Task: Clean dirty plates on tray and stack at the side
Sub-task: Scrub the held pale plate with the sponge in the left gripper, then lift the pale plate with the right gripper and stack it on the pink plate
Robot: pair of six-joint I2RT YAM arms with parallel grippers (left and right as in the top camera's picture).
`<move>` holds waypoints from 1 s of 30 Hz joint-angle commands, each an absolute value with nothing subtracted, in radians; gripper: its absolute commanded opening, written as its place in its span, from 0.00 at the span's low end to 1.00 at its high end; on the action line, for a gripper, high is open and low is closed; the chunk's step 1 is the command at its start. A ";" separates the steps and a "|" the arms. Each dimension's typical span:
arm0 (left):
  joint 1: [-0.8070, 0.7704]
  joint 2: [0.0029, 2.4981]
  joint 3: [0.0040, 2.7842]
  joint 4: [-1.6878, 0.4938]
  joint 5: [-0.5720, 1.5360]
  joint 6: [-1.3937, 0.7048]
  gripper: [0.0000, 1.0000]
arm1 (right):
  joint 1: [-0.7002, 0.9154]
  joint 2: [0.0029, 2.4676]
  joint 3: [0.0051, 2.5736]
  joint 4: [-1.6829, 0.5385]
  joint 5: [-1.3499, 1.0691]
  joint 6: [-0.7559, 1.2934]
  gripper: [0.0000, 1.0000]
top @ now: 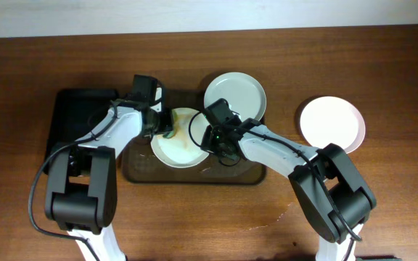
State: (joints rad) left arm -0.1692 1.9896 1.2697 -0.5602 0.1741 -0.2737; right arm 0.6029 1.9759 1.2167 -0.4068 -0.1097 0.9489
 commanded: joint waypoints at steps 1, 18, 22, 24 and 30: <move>-0.132 2.018 1.280 -0.712 0.424 -0.214 0.01 | 0.600 1.993 1.223 -0.415 -0.135 0.931 0.04; 0.116 2.020 1.733 -0.908 0.667 -0.159 0.01 | 0.610 2.016 1.223 -0.398 -0.173 0.921 0.19; 0.116 2.020 1.733 -0.918 0.627 -0.159 0.01 | 0.608 2.014 1.224 -0.400 -0.199 0.916 0.04; 0.116 2.020 1.733 -0.918 0.609 -0.159 0.01 | 0.607 1.991 1.253 -0.426 -0.226 0.840 0.04; 0.116 2.020 1.733 -0.917 0.591 -0.159 0.01 | 0.622 1.884 1.474 -0.777 -0.008 0.658 0.04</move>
State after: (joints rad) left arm 0.1146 2.0216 1.7176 -0.9195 0.6094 -0.1761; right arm 0.6052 1.9743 1.3441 -0.6411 -0.1719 0.7643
